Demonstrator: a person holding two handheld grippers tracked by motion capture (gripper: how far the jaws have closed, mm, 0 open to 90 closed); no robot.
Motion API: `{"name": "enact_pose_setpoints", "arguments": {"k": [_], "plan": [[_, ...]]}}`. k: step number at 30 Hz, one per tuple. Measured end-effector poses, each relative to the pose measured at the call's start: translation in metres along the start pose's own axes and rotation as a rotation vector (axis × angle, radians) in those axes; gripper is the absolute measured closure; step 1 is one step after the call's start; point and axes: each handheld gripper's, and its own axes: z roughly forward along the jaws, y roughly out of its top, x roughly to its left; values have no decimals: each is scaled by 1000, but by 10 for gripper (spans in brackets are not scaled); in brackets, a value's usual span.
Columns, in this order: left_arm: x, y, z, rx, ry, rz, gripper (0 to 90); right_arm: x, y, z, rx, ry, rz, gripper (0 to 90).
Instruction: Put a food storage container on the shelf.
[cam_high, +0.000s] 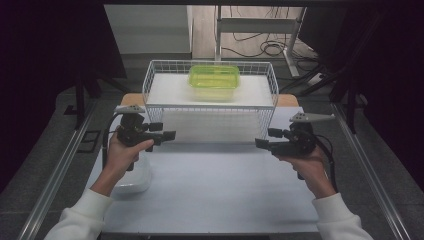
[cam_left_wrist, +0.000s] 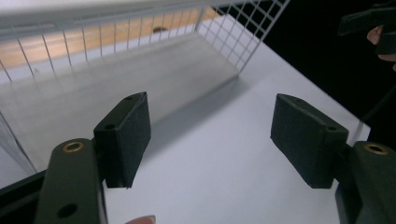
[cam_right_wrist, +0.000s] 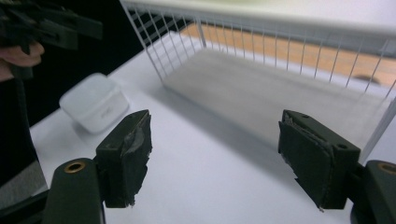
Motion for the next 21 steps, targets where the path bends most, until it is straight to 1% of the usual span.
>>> {"name": "enact_pose_setpoints", "arguments": {"k": [3, 5, 7, 8, 9, 10, 12, 13, 15, 16, 18, 21], "plan": [[-3, -12, 0, 13, -5, 8, 277, 3, -13, 6, 36, 7, 9, 258], [-5, -18, 0, 25, -5, 9, 272, 5, -22, 10, 62, 0, 8, 258], [-6, -27, 0, 39, 7, 10, 262, 7, -30, 13, 75, 4, 18, 258], [-6, -30, 0, 42, 6, 6, 261, 8, -35, 15, 82, 8, 28, 258], [-6, -36, 0, 36, -1, -14, 261, 8, -38, 16, 88, 10, 32, 259], [-6, -41, 0, 45, -2, -14, 262, 9, -43, 19, 101, 14, 40, 260], [-6, -48, 1, 73, 4, -12, 261, 10, -51, 24, 129, 12, 40, 262], [-7, -51, 0, 79, 5, -12, 260, 11, -54, 26, 142, 9, 34, 261], [-7, -55, -2, 86, 1, -18, 263, 12, -60, 29, 154, 12, 37, 262], [-7, -57, -3, 89, 0, -18, 263, 12, -64, 31, 170, 16, 39, 262], [-7, -59, -5, 88, 2, -24, 268, 12, -68, 34, 199, 7, 29, 260], [-6, -60, -7, 91, 12, -30, 267, 12, -70, 35, 194, 12, 35, 260]]}}
